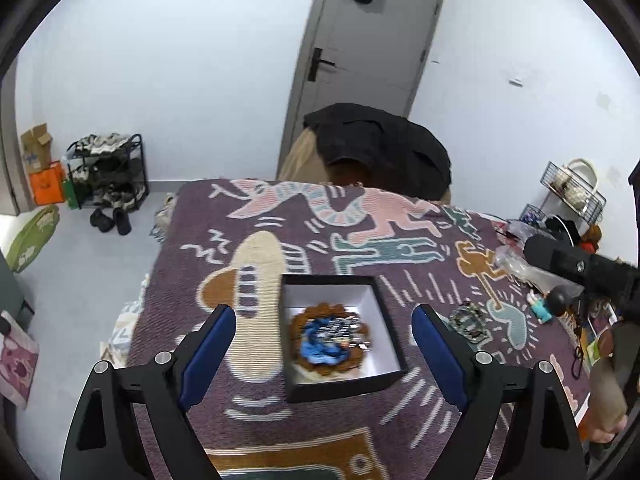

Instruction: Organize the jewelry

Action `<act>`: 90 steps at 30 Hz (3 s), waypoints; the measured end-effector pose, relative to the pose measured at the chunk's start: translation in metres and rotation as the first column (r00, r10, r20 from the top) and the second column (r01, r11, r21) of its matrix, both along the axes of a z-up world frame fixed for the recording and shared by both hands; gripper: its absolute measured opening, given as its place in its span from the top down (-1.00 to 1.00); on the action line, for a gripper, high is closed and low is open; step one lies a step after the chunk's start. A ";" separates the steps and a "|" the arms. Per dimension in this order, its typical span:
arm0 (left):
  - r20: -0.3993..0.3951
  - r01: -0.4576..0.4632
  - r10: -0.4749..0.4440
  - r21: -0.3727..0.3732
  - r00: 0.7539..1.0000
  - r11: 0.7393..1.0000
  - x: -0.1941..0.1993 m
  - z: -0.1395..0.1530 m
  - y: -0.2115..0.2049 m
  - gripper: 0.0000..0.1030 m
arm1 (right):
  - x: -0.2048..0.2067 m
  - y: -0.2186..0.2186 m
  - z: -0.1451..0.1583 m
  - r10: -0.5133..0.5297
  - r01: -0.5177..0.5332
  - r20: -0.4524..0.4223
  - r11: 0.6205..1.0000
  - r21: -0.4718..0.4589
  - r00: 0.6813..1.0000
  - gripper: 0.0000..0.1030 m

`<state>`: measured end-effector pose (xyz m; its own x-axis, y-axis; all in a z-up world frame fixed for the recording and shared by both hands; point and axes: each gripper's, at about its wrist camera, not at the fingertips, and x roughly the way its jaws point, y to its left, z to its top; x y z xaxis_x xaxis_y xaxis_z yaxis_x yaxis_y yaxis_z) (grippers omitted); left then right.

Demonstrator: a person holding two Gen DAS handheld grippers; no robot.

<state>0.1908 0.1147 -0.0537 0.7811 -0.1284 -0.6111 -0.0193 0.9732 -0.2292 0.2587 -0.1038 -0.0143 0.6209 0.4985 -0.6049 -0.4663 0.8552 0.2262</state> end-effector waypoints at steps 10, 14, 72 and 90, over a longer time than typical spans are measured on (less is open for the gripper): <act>-0.030 0.090 -0.089 0.023 0.996 0.996 0.011 0.011 -0.061 -0.76 | -0.006 -0.076 -0.016 -0.093 0.096 -0.030 0.989 0.116 0.995 -0.69; -0.029 0.115 -0.114 0.027 0.993 0.993 0.015 0.017 -0.083 -0.85 | -0.008 -0.101 -0.018 -0.128 0.131 -0.028 0.979 0.158 0.991 -0.84; -0.348 0.275 -0.290 -0.095 0.891 0.957 0.148 -0.108 -0.195 0.77 | 0.047 -0.188 -0.148 -0.211 0.255 -0.297 0.960 0.116 0.931 0.26; -0.217 0.201 -0.222 -0.116 0.951 0.973 0.118 -0.053 -0.143 0.81 | 0.073 -0.128 -0.156 -0.137 0.114 -0.292 0.989 -0.095 0.947 0.35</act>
<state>0.3086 -0.0279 -0.1063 0.5722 -0.3396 -0.7465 0.1231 0.9355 -0.3312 0.3316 -0.2314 -0.1702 0.4621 0.3741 -0.8041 -0.2760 0.9223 0.2704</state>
